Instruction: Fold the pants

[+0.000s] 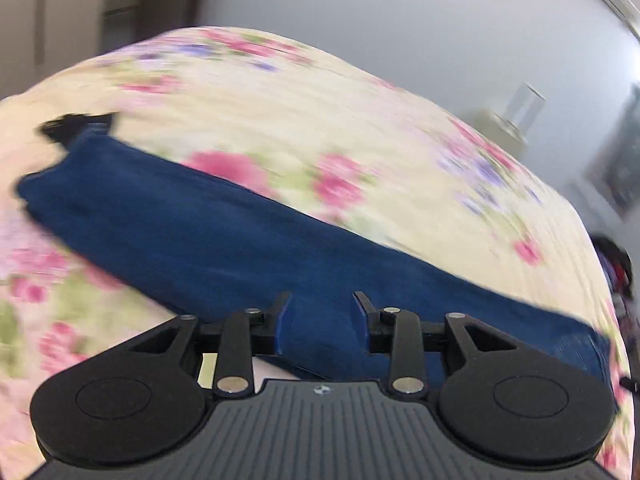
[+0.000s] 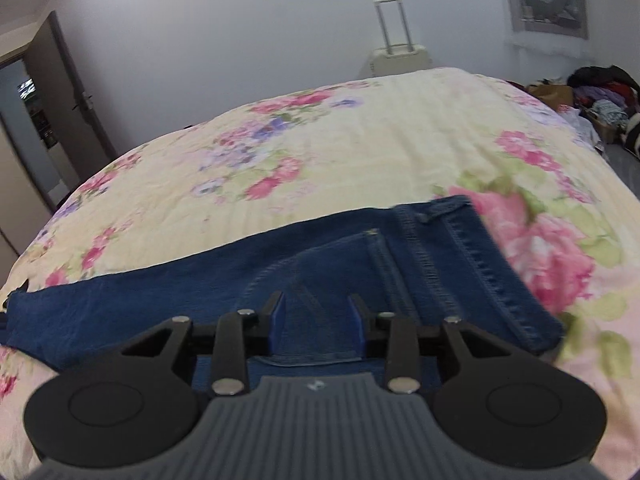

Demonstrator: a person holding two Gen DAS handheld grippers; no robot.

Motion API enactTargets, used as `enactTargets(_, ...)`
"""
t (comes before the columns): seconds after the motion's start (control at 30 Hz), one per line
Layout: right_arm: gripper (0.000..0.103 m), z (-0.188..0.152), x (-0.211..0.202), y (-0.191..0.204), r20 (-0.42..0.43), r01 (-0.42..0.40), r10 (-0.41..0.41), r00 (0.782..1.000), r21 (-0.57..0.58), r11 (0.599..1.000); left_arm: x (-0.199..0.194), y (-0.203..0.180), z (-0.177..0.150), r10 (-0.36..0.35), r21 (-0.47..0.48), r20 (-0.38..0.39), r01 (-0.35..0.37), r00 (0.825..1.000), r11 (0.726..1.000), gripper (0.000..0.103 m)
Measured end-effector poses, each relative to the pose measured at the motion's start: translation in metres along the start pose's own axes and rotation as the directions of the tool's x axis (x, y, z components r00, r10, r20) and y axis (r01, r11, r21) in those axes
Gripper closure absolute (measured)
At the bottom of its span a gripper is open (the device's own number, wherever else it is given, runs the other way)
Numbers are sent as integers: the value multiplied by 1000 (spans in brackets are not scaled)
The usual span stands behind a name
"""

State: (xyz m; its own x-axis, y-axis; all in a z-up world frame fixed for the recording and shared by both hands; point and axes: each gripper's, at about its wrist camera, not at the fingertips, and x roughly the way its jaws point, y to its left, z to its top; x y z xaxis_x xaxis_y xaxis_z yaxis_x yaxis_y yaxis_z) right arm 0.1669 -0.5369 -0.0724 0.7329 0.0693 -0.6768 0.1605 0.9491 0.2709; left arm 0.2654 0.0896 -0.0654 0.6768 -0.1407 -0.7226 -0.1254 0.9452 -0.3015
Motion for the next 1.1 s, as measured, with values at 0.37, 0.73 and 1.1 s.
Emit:
enactTargets(0.37,73,-26,93,190,-137,-193,170,976,-181,964,6,225,29,237,-407,139,-163,961,899,43)
enactTargets(0.73,86,-57,165,295,-195,-192,130,972,-344,919,74,293,29,157,-538,165,-45,974,842,43)
enactTargets(1.1,88,-76,185,279,-221,-174,108,969,-305,936,98,301,38,192,-519,171,-77,966,851,69)
